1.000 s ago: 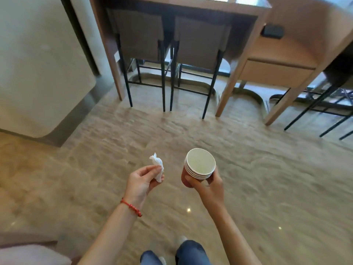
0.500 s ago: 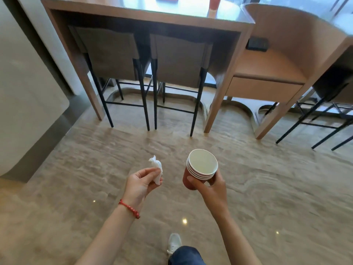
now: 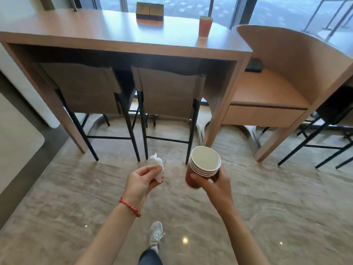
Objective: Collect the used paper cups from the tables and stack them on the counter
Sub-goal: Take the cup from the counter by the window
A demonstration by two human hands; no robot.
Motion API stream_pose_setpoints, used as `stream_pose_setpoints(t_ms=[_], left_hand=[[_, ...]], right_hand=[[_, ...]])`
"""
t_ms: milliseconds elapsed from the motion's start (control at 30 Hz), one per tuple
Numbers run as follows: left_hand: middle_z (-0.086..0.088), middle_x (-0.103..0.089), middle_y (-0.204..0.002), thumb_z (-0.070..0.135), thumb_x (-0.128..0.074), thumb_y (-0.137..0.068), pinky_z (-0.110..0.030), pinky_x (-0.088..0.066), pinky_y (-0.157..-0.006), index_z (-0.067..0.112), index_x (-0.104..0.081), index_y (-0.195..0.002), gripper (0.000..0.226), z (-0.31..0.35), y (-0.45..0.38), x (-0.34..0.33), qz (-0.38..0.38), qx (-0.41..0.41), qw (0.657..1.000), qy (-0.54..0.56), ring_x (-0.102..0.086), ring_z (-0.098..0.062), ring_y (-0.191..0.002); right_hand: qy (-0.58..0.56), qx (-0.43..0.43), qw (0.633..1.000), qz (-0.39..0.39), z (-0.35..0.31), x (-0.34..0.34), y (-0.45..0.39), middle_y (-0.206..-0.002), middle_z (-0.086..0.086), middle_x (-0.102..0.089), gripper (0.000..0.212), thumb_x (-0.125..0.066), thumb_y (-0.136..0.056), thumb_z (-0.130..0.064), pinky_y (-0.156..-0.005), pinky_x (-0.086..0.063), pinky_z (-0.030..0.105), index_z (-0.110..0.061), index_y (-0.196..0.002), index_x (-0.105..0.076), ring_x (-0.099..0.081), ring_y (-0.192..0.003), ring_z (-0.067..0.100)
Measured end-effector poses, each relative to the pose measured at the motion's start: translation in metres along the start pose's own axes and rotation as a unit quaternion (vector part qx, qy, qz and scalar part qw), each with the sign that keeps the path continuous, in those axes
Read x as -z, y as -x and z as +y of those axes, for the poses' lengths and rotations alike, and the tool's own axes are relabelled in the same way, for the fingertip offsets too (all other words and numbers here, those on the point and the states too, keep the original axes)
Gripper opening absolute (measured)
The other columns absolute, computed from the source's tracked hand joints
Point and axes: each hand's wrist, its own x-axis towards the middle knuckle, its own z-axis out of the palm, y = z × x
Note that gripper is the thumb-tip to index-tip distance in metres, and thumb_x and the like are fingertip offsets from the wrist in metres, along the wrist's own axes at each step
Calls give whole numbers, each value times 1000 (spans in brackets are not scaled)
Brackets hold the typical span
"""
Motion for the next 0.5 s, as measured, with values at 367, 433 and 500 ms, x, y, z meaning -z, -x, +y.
stream_pose_setpoints(t_ms=[367, 433, 500], left_hand=[[-5, -72, -67, 18, -73, -64, -20, -54, -56, 8, -71, -72, 13, 121, -166, -63, -80, -18, 995, -60, -68, -13, -63], [-4, -72, -67, 16, -71, -69, -20, -54, -57, 8, -72, -73, 9, 132, -186, -78, -98, -25, 993, -66, -68, -13, -64], [-4, -72, -68, 14, -69, -73, -20, -54, -57, 7, -71, -78, 9, 141, -206, -93, -105, -32, 992, -69, -69, -13, -65]], right_hand=[[-23, 19, 998, 62, -58, -37, -167, -98, -21, -68, 58, -85, -59, -21, -83, -49, 20, -40, -104, -53, -62, -100, 0], [-27, 19, 997, 72, -67, -36, -190, -99, -21, -67, 61, -83, -54, -32, -81, -51, 17, -40, -106, -53, -61, -101, -1], [-30, 28, 996, 73, -72, -33, -215, -104, -17, -65, 66, -81, -53, -34, -82, -51, 14, -37, -112, -51, -61, -103, 1]])
